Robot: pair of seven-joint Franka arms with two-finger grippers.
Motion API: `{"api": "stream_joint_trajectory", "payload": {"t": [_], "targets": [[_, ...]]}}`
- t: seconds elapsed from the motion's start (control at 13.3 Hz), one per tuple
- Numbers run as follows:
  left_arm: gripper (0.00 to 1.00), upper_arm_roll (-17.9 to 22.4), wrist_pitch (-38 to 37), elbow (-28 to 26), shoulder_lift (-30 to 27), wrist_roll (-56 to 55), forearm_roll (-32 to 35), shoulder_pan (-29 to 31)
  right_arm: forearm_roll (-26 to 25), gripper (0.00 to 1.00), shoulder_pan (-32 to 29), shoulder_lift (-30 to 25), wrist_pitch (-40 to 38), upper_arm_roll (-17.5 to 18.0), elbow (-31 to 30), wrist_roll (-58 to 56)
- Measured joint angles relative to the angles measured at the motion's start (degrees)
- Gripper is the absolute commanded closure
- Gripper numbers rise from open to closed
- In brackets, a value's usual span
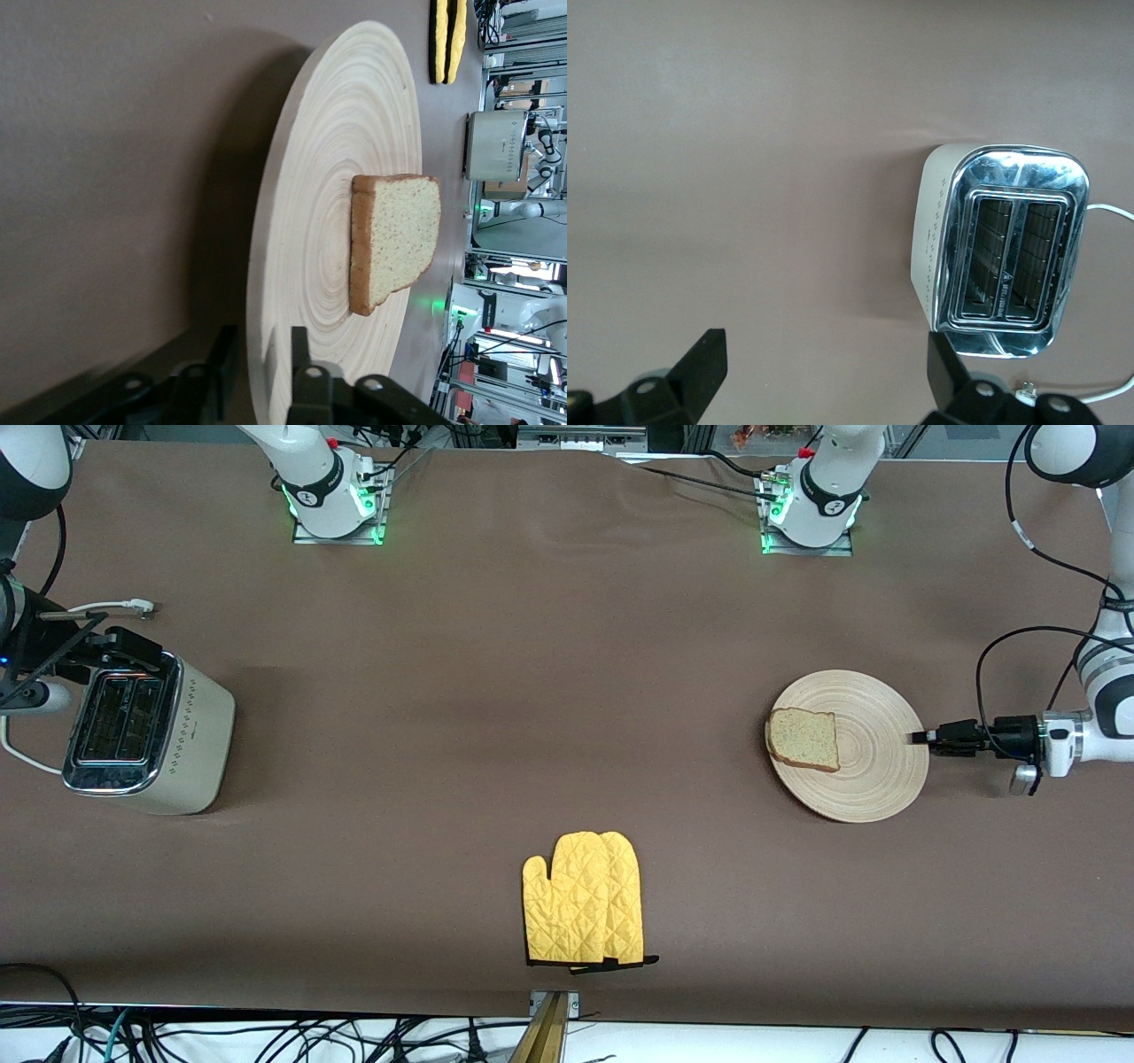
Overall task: Move plate and put bread in toaster
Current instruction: 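Push the wooden plate with the left gripper toward the table's middle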
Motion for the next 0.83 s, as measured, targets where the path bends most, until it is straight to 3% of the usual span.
{"api": "stream_joint_trajectory", "payload": {"t": [0.45,0.83], "targets": [[1.00,-1.5,-3.6,0.5,0.6,-4.3,-1.1,-1.8,0.0,0.00,0.0,0.1,0.0,0.0,0.0,0.0],[1.00,-8.8,0.8,1.1,0.4,-15.0,-3.2,-8.3,0.0,0.00,0.0,0.2,0.0,0.0,0.0,0.0]]}}
